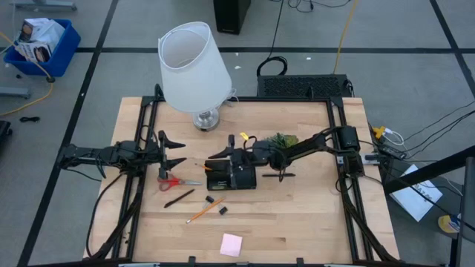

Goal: Pick and place office supplies into organizer
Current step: Put the right black pen into the black desk organizer

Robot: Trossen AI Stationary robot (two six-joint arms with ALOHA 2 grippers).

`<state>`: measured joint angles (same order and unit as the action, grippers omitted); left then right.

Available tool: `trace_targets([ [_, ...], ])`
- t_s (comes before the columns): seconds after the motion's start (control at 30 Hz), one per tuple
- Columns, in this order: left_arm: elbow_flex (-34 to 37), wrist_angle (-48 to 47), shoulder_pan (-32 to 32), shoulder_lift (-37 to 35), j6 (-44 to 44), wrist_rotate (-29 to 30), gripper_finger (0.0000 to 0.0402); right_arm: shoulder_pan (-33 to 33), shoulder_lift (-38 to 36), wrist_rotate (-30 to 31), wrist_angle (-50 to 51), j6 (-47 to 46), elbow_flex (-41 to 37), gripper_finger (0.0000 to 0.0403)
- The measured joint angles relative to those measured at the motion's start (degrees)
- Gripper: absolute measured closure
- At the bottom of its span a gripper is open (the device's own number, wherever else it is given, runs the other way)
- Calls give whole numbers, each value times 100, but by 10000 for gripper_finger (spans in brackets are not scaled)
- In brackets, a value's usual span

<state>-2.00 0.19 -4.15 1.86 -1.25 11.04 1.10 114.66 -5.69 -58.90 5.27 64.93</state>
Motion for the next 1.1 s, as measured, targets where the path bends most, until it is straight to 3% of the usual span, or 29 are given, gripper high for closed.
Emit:
trace_targets([
  [0.23,0,2,0,-1,-1,-1,146,158,-397,-207,1391,131,-81,300],
  [0.47,0,2,1,0,-1,-1,146,350,-1746,-170,2865,86,-793,308],
  [0.7,0,0,0,0,-1,-1,146,841,-3583,889,3613,234,-2169,323],
  [0.87,0,0,-1,-1,-1,-1,146,1094,-4883,1043,4046,-139,-3151,332],
  [1.1,0,2,1,0,-1,-1,146,1150,-5568,1360,4903,-1337,-3998,337],
])
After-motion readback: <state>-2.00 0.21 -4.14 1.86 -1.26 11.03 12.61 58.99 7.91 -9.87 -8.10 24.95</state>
